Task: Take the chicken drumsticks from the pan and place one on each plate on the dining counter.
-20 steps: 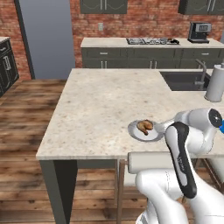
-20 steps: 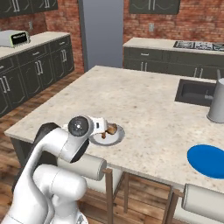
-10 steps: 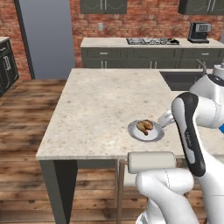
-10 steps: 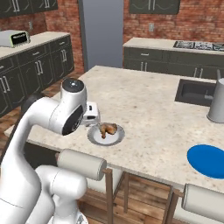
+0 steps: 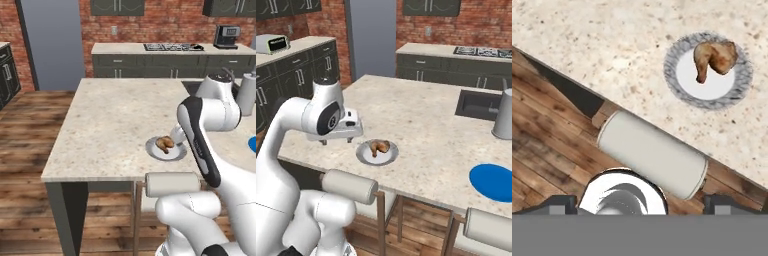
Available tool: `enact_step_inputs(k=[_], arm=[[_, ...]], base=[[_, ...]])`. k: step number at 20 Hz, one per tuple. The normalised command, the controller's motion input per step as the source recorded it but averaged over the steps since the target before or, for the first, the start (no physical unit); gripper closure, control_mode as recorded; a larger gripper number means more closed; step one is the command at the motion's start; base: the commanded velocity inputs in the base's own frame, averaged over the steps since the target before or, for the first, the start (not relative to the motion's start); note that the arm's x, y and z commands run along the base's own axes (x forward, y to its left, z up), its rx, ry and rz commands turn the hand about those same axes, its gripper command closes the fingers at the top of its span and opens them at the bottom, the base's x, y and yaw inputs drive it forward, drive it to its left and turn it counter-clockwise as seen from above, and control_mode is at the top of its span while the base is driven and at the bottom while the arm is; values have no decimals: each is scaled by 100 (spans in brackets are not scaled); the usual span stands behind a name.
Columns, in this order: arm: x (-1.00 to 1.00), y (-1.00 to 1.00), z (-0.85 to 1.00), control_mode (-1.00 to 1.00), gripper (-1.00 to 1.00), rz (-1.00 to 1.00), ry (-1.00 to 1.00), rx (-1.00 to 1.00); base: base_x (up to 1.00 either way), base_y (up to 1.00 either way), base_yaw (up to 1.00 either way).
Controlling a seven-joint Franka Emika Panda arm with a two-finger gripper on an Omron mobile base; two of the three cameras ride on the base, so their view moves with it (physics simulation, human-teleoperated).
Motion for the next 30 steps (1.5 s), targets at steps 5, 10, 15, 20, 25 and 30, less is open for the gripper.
enact_step_inputs(k=[5, 10, 15, 20, 25, 30], arm=[[0, 0, 0, 100, -100, 0, 0, 0], [0, 0, 0, 100, -100, 0, 0, 0], [0, 0, 0, 100, -100, 0, 0, 0], [0, 0, 0, 100, -100, 0, 0, 0], [0, 0, 0, 100, -100, 0, 0, 0], [0, 0, 0, 100, -100, 0, 0, 0]], base=[[-97, -61, -30], [-64, -99, -22], [-5, -100, -18], [0, -100, -10], [0, -100, -7], [23, -100, -29]])
